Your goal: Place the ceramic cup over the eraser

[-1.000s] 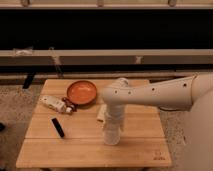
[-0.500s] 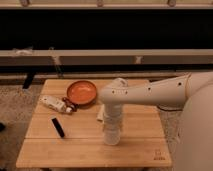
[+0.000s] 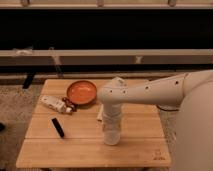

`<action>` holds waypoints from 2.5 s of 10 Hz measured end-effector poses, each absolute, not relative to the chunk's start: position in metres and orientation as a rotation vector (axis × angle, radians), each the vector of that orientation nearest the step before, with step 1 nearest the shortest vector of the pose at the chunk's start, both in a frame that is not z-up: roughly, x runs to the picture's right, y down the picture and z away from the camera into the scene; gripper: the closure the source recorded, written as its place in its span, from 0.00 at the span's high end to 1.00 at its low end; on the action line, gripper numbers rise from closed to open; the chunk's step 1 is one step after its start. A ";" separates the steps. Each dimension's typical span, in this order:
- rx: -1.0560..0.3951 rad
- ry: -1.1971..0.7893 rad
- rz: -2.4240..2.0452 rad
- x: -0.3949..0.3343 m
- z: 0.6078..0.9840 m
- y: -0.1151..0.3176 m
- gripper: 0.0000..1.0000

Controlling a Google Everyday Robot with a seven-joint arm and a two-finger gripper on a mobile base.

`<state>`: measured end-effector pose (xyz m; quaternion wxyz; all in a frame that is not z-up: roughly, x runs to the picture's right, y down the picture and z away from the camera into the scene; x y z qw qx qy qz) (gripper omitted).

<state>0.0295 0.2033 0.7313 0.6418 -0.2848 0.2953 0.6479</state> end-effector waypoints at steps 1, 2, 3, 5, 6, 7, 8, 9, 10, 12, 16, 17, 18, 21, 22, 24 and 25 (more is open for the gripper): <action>-0.646 0.672 1.475 0.026 0.728 0.201 0.02; -0.641 0.668 1.470 0.022 0.724 0.196 0.00; -0.636 0.660 1.464 0.016 0.716 0.188 0.00; -0.622 0.633 1.430 -0.004 0.696 0.161 0.00; -0.616 0.613 1.406 -0.019 0.690 0.149 0.00; -0.613 0.592 1.374 -0.038 0.683 0.136 0.00; -0.609 0.573 1.347 -0.054 0.678 0.125 0.00; -0.606 0.551 1.318 -0.071 0.674 0.115 0.00; -0.605 0.520 1.276 -0.097 0.669 0.103 0.00; -0.602 0.480 1.222 -0.128 0.665 0.089 0.00; -0.618 0.397 1.108 -0.184 0.654 0.074 0.00; -0.626 0.380 1.085 -0.194 0.652 0.075 0.00; -0.638 0.370 1.065 -0.202 0.650 0.077 0.00; -0.668 0.344 1.026 -0.221 0.647 0.084 0.00; -0.679 0.341 1.015 -0.227 0.647 0.088 0.00; -0.697 0.345 0.997 -0.234 0.649 0.094 0.00; -0.702 0.359 0.983 -0.236 0.650 0.098 0.00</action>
